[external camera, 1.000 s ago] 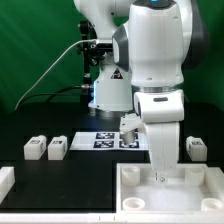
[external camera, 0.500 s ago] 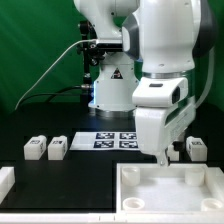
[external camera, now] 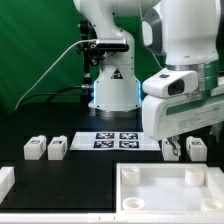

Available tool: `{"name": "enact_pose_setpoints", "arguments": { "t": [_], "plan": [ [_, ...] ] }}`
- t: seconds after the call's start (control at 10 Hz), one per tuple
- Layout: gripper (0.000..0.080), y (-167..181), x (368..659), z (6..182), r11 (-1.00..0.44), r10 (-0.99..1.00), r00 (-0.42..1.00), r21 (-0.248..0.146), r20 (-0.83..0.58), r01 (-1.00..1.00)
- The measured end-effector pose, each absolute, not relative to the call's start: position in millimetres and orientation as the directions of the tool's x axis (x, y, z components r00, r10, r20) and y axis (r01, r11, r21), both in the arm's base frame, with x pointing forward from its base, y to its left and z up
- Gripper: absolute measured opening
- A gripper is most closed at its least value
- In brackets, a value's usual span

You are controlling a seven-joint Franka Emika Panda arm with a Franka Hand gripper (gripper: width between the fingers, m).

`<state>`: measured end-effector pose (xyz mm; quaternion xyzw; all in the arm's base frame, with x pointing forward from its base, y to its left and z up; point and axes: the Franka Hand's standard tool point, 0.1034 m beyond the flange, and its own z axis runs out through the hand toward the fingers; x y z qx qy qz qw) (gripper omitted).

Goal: Assemble one leg

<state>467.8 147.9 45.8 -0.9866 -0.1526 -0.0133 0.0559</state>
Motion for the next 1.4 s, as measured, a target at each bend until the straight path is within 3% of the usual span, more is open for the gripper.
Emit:
{"name": "enact_pose_setpoints", "arguments": {
  "t": [0.4, 0.9, 1.2, 1.4],
  "plan": [
    [0.0649, 151.6, 462.0, 44.9, -0.971, 0.209, 0.977, -0.123, -0.031, 0.204],
    [0.0649, 161.6, 436.0, 48.3, -0.990, 0.126, 0.837, -0.125, -0.532, 0.069],
    [0.0649, 163.9, 433.4, 44.0, -0.988, 0.147, 0.695, -0.141, -0.704, 0.066],
    [0.0649, 165.4, 433.2, 41.5, -0.988, 0.146, 0.675, -0.141, -0.723, 0.063]
  ]
}}
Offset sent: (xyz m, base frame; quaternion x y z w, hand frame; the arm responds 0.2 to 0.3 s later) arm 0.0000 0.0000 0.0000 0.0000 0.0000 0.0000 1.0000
